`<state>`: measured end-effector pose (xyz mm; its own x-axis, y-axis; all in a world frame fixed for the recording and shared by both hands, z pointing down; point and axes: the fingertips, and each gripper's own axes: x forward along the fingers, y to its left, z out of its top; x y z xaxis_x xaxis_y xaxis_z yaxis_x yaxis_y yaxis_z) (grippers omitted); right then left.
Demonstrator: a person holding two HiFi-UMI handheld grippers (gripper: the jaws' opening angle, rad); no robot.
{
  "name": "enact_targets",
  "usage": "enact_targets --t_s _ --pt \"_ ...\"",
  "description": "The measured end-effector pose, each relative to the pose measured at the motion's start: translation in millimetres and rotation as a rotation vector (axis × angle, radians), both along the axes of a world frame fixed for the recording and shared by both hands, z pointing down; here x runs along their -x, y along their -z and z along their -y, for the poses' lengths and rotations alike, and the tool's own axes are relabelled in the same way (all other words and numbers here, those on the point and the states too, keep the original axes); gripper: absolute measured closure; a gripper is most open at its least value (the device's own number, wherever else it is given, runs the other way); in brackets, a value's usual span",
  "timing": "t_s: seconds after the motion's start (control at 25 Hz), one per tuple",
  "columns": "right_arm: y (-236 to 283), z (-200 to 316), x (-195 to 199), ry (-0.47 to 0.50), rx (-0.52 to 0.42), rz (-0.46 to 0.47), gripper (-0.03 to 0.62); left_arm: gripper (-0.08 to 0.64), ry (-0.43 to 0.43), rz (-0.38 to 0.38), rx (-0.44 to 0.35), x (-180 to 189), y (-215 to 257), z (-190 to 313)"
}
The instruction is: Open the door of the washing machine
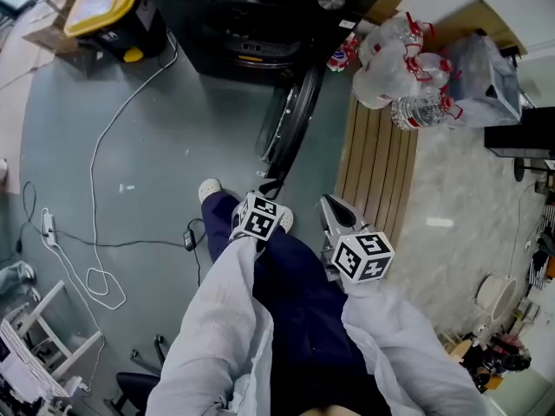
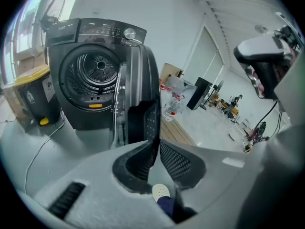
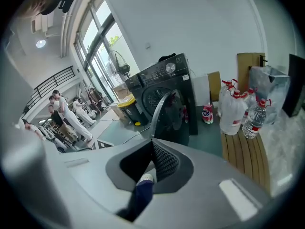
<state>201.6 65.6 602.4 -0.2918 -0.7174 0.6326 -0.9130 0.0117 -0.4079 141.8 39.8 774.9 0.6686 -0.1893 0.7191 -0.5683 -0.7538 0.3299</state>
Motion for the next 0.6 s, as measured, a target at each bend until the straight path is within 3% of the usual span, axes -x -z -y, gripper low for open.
enact_targets --t_s 0.6 --pt "-1.9 -25.0 -49.9 -0.087 0.004 -0.012 0.584 0.515 -0.11 -0.039 0.056 -73.8 2.3 -34.1"
